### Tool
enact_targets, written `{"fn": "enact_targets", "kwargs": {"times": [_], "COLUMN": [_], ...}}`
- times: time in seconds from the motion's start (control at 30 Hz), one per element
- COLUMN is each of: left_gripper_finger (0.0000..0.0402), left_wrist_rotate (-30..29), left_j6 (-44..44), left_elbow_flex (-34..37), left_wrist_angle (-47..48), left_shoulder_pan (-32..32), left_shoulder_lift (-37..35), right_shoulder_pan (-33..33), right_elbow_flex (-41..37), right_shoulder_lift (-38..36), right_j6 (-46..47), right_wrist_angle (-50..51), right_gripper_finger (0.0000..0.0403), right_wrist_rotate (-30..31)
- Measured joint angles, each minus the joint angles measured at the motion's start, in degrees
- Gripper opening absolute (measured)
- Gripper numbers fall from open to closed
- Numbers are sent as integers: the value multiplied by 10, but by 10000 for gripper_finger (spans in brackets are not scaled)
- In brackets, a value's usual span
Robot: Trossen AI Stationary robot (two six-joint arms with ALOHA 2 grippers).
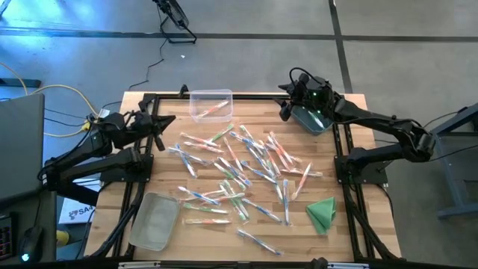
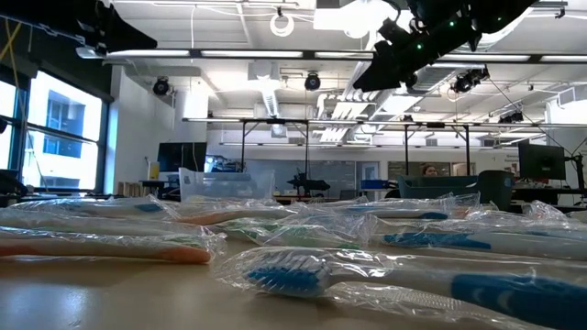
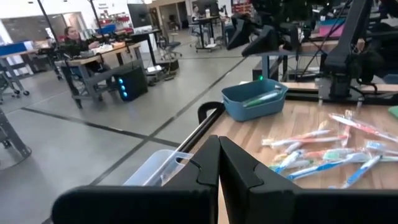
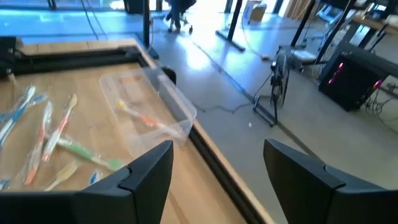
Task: Pick & Place Toothbrushes
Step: Put the orange toothbrush into the transparent bin
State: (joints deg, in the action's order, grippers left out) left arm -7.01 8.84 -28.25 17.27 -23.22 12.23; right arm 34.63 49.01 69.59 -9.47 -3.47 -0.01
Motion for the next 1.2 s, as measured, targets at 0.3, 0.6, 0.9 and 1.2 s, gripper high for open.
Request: {"fn": "enact_targets", "kwargs": {"times": [0.3, 0.6, 0.9, 1.2], "left_gripper_finger": [0, 0, 0, 0], "left_wrist_rotate": [-2, -2, 2, 36], "left_j6": [0, -2, -53, -95], "left_elbow_flex": [0, 0, 0, 0], "left_wrist_angle": [8, -8, -12, -45], "left_shoulder_pan": [0, 0, 0, 0], "left_shoulder_lift": [0, 0, 0, 0], "right_shoulder_pan": [0, 0, -1, -29], "right_elbow_flex": [0, 0, 0, 67], "right_shoulder_lift": [54, 101, 98, 95], "right_j6": [0, 2, 42, 19], "right_wrist_angle": [-118, -189, -196, -75], "right_gripper_finger": [243, 243, 243, 243], "right_wrist_rotate": [-2, 20, 18, -7]}}
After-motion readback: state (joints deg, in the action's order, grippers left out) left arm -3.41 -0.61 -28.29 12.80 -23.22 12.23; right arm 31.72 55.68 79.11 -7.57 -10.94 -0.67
